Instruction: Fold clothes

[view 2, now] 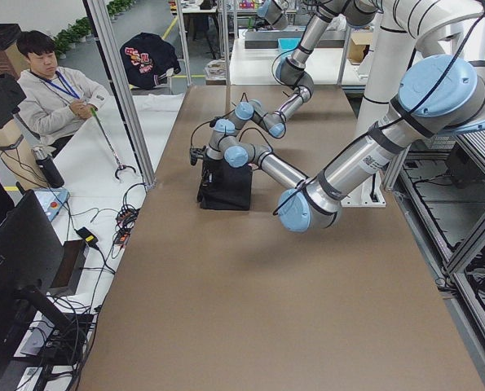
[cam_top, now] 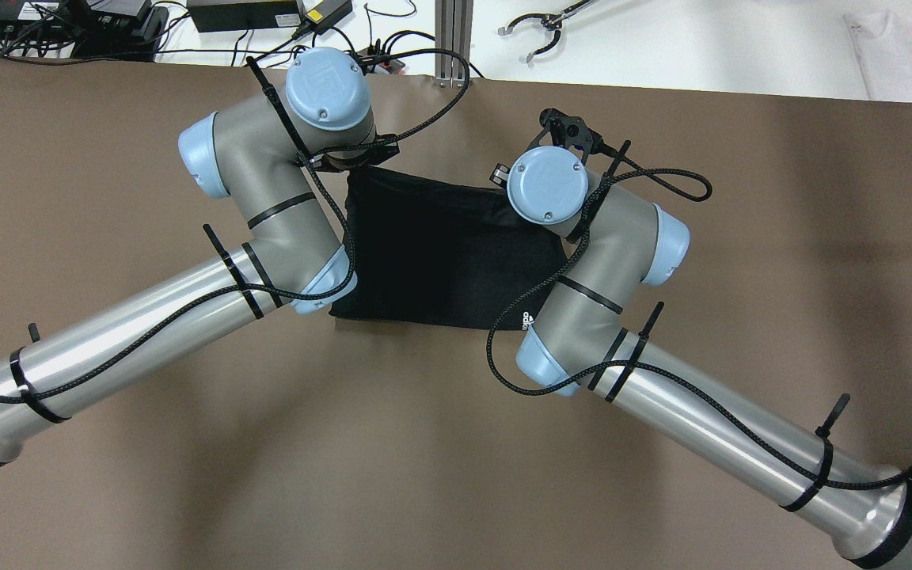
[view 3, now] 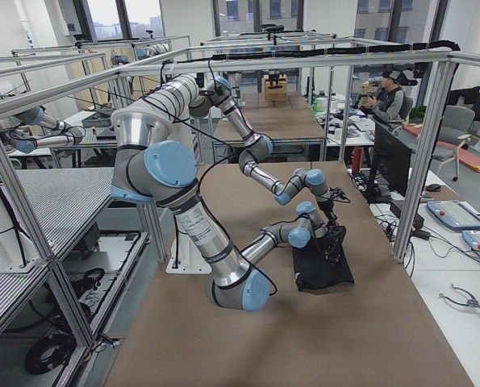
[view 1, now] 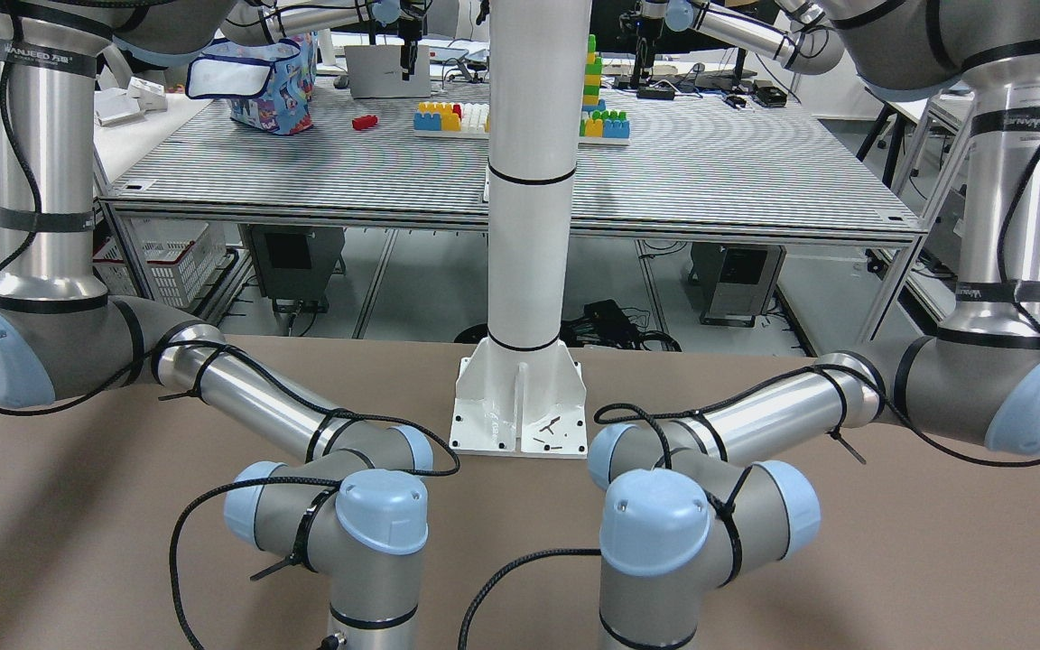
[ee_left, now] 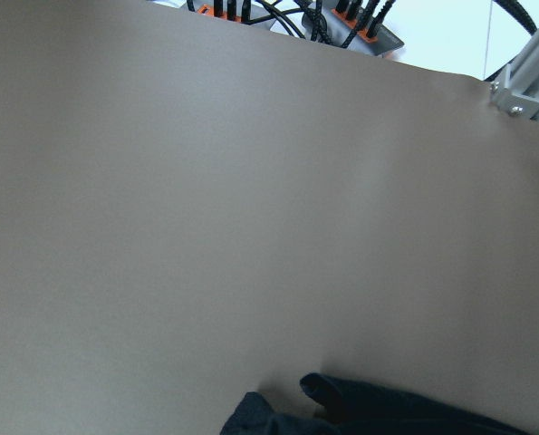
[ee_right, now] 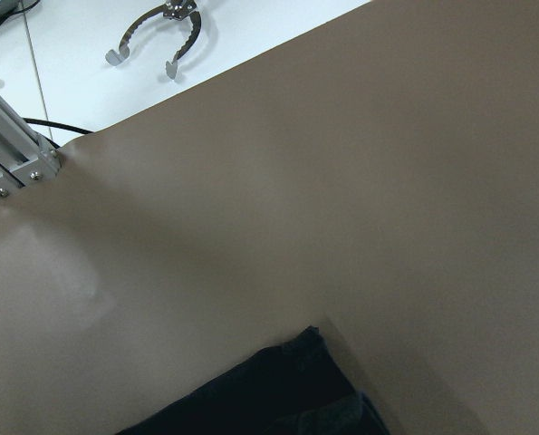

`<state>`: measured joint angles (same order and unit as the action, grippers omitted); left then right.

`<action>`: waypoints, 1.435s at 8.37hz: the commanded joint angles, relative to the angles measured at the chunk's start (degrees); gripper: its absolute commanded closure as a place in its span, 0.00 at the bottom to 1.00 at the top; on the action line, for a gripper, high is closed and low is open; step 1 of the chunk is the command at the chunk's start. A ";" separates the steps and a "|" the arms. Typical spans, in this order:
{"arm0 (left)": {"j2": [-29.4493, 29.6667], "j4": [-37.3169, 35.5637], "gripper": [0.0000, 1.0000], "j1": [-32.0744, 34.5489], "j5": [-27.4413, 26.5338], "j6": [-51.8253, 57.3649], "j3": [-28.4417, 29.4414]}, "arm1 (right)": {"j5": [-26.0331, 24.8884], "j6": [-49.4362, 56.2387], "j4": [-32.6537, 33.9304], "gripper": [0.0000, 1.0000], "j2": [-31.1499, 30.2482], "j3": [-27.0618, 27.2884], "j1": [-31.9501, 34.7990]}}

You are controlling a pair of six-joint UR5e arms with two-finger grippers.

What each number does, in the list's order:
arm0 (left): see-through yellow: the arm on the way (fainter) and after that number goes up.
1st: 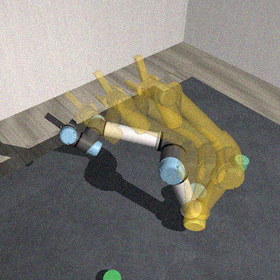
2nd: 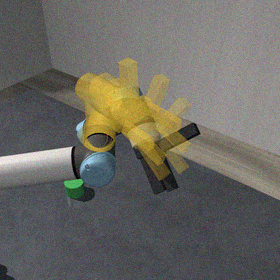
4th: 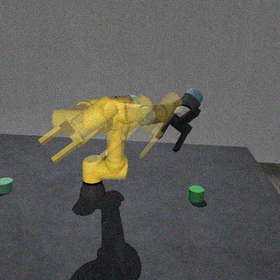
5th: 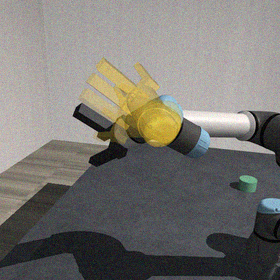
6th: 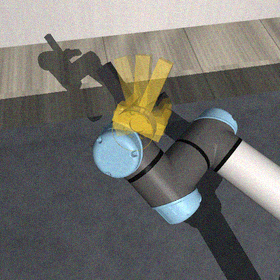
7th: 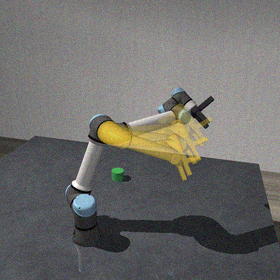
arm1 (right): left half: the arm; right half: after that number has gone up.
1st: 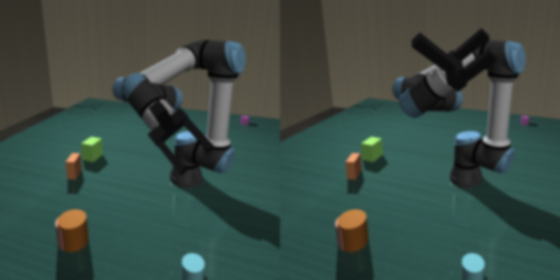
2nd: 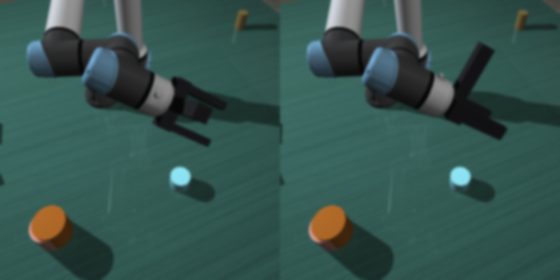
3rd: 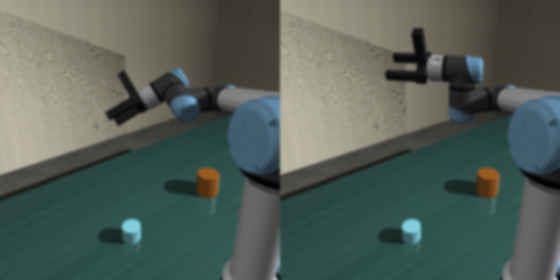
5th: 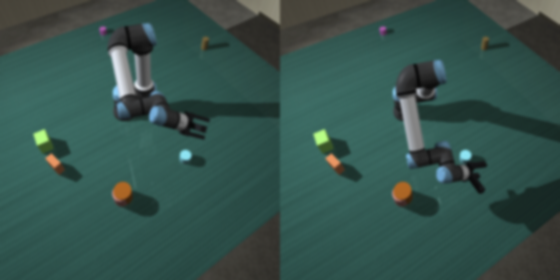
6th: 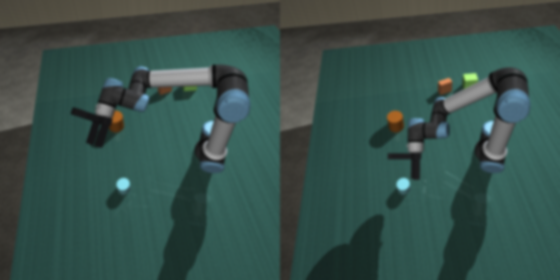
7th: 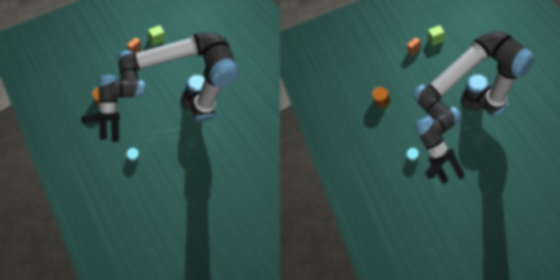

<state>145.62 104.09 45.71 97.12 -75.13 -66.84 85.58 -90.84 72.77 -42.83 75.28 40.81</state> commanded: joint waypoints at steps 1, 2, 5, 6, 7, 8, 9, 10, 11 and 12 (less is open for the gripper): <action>0.72 4.19 0.00 0.25 -0.35 4.28 4.71 | 0.02 4.88 -1.05 0.14 0.21 -2.51 0.93; 0.89 4.10 0.00 1.12 0.34 3.95 3.31 | 1.59 5.06 -1.05 0.08 1.69 -2.42 2.51; -0.33 4.19 0.00 5.09 10.27 4.21 -1.78 | 8.29 2.79 -0.96 0.10 2.41 -0.15 4.81; -1.64 4.10 0.00 5.09 10.28 4.21 -2.93 | 8.11 -0.71 -1.05 0.18 1.62 -0.05 2.89; -3.13 4.10 0.00 4.91 10.02 4.29 -3.99 | 7.68 -1.96 -0.96 0.23 1.61 -0.05 0.61; -4.54 4.10 0.00 4.83 9.84 5.16 -5.39 | 7.67 -2.15 -0.96 0.23 1.61 0.12 -0.11; -5.86 4.10 0.00 5.00 10.89 6.39 -7.93 | 8.02 -0.84 -0.96 0.20 1.09 1.69 -0.29; -9.09 3.75 0.00 5.17 12.03 7.80 -12.65 | 8.37 3.96 -0.70 0.07 -1.61 5.97 -0.29; -12.78 3.66 0.00 6.74 14.39 9.90 -16.18 | 9.42 11.57 0.17 0.06 -5.12 10.10 0.49; -17.95 3.57 0.00 8.85 14.93 13.66 -19.43 | 10.65 18.79 0.44 0.06 -8.46 11.45 3.11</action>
<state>135.65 107.88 51.63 109.86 -66.72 -79.74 94.35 -84.47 72.40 -45.40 81.92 41.08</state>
